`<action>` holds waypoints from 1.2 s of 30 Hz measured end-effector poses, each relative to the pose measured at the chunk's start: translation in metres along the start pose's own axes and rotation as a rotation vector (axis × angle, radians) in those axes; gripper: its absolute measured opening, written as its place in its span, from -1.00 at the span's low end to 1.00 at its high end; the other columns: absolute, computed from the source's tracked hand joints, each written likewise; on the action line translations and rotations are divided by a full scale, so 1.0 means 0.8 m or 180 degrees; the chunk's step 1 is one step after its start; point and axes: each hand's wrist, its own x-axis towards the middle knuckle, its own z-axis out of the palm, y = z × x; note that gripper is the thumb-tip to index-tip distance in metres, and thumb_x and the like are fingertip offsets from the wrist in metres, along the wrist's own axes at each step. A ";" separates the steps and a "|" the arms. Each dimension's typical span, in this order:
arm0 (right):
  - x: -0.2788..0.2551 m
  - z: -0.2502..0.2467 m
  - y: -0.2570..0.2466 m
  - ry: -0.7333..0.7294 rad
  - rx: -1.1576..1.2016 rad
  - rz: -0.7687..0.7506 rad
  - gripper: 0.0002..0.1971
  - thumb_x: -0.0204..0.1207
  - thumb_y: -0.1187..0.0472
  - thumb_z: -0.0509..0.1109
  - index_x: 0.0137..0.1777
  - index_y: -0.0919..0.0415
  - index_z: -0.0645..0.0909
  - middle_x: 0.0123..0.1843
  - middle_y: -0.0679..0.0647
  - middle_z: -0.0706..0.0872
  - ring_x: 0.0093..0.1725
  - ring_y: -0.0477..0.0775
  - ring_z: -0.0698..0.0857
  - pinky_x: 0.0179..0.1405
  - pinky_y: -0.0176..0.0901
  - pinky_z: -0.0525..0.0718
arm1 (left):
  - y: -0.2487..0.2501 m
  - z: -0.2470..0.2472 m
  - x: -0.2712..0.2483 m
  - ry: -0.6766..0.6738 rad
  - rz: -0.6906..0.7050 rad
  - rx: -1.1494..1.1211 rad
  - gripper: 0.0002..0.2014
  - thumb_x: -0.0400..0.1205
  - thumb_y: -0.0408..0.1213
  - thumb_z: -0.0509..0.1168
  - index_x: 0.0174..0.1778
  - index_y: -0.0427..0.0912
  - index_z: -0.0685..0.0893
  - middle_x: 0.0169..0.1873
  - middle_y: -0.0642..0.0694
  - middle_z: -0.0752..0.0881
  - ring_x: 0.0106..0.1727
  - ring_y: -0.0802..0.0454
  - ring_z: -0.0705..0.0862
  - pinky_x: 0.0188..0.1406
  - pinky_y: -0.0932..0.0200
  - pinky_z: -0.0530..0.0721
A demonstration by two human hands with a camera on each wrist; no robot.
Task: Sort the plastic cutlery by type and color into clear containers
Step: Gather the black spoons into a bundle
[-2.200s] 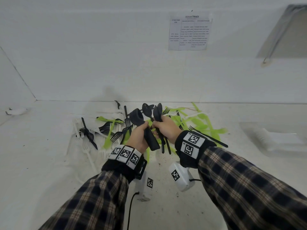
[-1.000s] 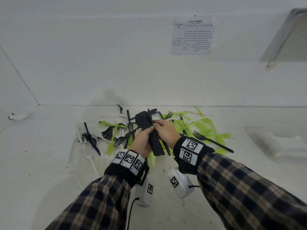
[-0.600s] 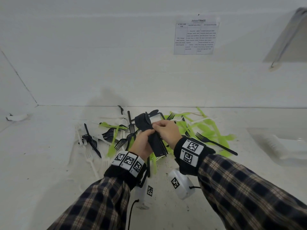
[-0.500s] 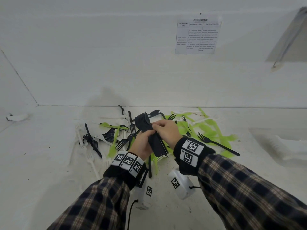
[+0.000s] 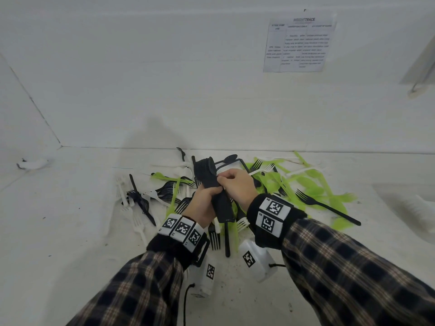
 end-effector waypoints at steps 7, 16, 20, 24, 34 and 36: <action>-0.002 0.013 -0.001 0.0271 -0.0041 -0.0039 -0.85 0.52 0.24 0.33 0.02 0.23 0.67 -0.10 0.03 0.67 -0.03 -0.03 0.61 0.16 -0.11 0.58 | 0.005 -0.008 0.008 -0.0029 -0.0091 -0.0085 -0.62 0.65 -0.52 0.10 0.40 -0.36 0.49 0.03 -0.29 0.69 -0.07 -0.12 0.70 -0.22 0.05 0.74; 0.004 0.021 0.000 0.0544 0.0179 -0.0130 -0.79 0.57 0.23 0.32 0.13 0.28 0.66 -0.11 0.00 0.65 -0.06 -0.07 0.60 0.11 -0.20 0.56 | 0.015 -0.015 0.018 0.0115 -0.0209 -0.0244 -0.62 0.60 -0.46 0.14 0.36 -0.39 0.48 0.03 -0.32 0.59 -0.08 -0.12 0.62 -0.14 0.02 0.68; 0.014 0.021 0.002 0.0247 0.0021 -0.0127 -0.87 0.53 0.24 0.35 -0.01 0.20 0.70 -0.16 -0.03 0.69 -0.06 -0.03 0.65 0.09 -0.14 0.61 | 0.013 -0.016 0.021 0.0016 -0.0155 -0.0243 -0.56 0.63 -0.44 0.13 0.46 -0.39 0.43 0.23 -0.38 0.60 0.09 -0.19 0.65 -0.03 0.00 0.70; 0.020 0.017 -0.002 -0.0146 0.0292 0.0019 -0.85 0.55 0.28 0.29 -0.10 0.15 0.71 -0.30 -0.06 0.66 -0.31 -0.04 0.63 -0.38 -0.21 0.62 | 0.013 -0.021 0.025 -0.0138 -0.0129 -0.0294 -0.61 0.66 -0.41 0.15 0.43 -0.34 0.46 0.09 -0.24 0.66 0.02 -0.08 0.68 -0.16 0.07 0.74; 0.050 0.039 -0.003 -0.0490 0.0074 0.0140 -0.73 0.57 0.27 0.21 -0.35 0.03 0.55 -0.37 -0.12 0.57 -0.44 -0.15 0.48 -0.60 -0.48 0.37 | 0.025 -0.035 0.035 0.0038 -0.0131 0.0162 -0.88 0.60 -0.52 0.15 -0.15 -0.25 0.54 -0.42 -0.13 0.53 -0.51 0.02 0.52 -0.49 0.19 0.54; 0.061 0.048 -0.003 -0.0409 -0.0019 0.0175 -0.76 0.57 0.28 0.17 -0.27 0.05 0.58 -0.30 -0.11 0.61 -0.34 -0.13 0.53 -0.44 -0.40 0.40 | 0.029 -0.036 0.039 0.0103 -0.0168 0.0192 -0.88 0.59 -0.51 0.16 -0.19 -0.25 0.54 -0.47 -0.13 0.53 -0.55 0.03 0.53 -0.50 0.19 0.54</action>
